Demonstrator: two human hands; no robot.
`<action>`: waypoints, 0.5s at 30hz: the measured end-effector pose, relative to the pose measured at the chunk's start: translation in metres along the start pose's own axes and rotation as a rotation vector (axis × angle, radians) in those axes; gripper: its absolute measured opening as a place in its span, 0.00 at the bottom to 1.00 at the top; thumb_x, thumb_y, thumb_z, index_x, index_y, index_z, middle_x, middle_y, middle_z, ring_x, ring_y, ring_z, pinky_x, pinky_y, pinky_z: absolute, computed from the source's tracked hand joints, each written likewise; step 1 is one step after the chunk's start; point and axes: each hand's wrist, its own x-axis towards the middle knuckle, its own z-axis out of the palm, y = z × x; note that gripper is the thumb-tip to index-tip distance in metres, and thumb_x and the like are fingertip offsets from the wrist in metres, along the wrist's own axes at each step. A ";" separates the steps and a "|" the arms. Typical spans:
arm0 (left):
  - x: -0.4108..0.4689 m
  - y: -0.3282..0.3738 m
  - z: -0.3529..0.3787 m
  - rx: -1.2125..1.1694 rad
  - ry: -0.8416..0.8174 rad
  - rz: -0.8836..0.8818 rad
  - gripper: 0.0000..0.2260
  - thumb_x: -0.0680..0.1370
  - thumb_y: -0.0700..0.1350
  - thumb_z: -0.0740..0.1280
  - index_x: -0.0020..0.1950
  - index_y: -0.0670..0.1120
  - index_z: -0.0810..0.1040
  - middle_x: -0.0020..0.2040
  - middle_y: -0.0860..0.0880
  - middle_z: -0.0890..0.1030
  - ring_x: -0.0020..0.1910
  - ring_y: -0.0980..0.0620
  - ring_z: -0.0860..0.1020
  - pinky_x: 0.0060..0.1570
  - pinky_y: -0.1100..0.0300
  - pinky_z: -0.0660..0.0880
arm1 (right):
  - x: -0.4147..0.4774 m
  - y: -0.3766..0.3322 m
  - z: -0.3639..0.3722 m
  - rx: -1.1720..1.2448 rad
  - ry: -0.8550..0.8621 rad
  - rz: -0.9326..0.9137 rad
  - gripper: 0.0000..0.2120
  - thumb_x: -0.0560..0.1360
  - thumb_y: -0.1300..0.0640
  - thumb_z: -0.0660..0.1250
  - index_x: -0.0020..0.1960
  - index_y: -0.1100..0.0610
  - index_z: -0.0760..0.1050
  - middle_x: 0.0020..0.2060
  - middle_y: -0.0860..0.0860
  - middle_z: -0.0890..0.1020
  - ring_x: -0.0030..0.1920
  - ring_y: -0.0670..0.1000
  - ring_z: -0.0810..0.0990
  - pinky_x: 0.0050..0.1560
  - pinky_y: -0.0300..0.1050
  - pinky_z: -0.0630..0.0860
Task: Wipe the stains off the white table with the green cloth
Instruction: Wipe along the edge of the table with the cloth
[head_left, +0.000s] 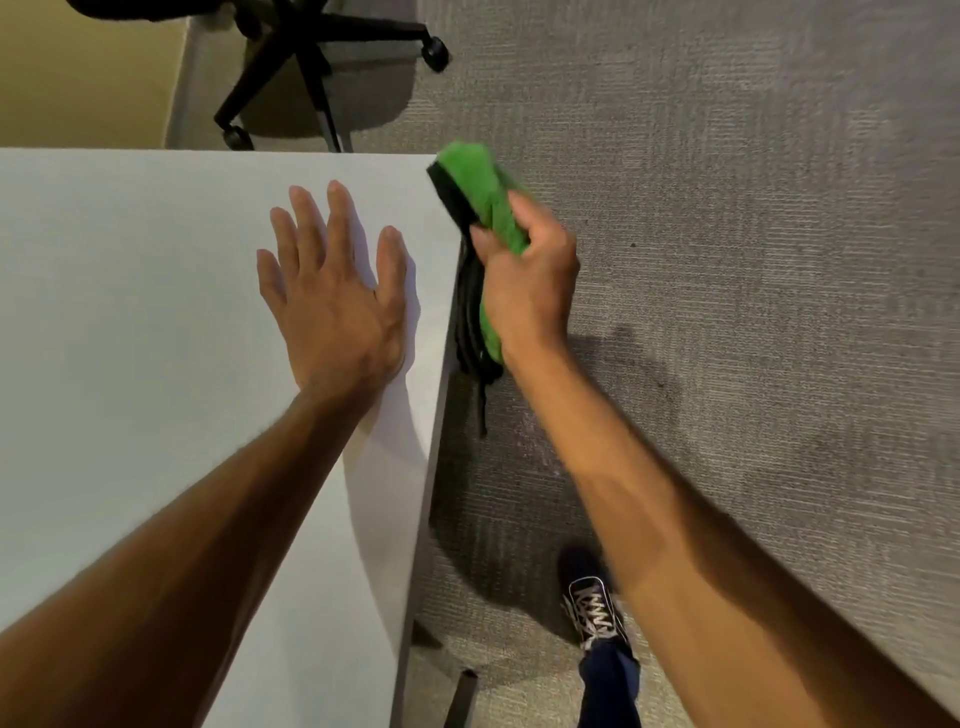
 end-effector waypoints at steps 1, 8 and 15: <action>0.000 0.001 0.000 0.006 -0.001 -0.001 0.32 0.80 0.67 0.41 0.82 0.54 0.49 0.83 0.48 0.50 0.81 0.46 0.47 0.79 0.43 0.46 | 0.016 -0.003 0.001 -0.015 -0.005 0.008 0.18 0.76 0.66 0.72 0.65 0.58 0.82 0.58 0.54 0.84 0.58 0.53 0.83 0.62 0.50 0.80; -0.001 0.002 -0.002 -0.019 -0.009 0.006 0.31 0.81 0.66 0.42 0.82 0.53 0.49 0.83 0.48 0.50 0.81 0.46 0.47 0.79 0.42 0.47 | -0.040 0.016 -0.021 -0.023 -0.156 0.051 0.18 0.78 0.63 0.71 0.68 0.60 0.79 0.62 0.55 0.81 0.65 0.50 0.79 0.68 0.49 0.76; -0.001 0.004 -0.001 -0.034 -0.002 -0.002 0.32 0.81 0.67 0.42 0.82 0.54 0.49 0.83 0.49 0.48 0.81 0.47 0.46 0.79 0.43 0.46 | -0.170 0.049 -0.053 -0.031 -0.320 0.118 0.12 0.82 0.56 0.67 0.64 0.49 0.81 0.54 0.47 0.79 0.55 0.50 0.81 0.53 0.49 0.82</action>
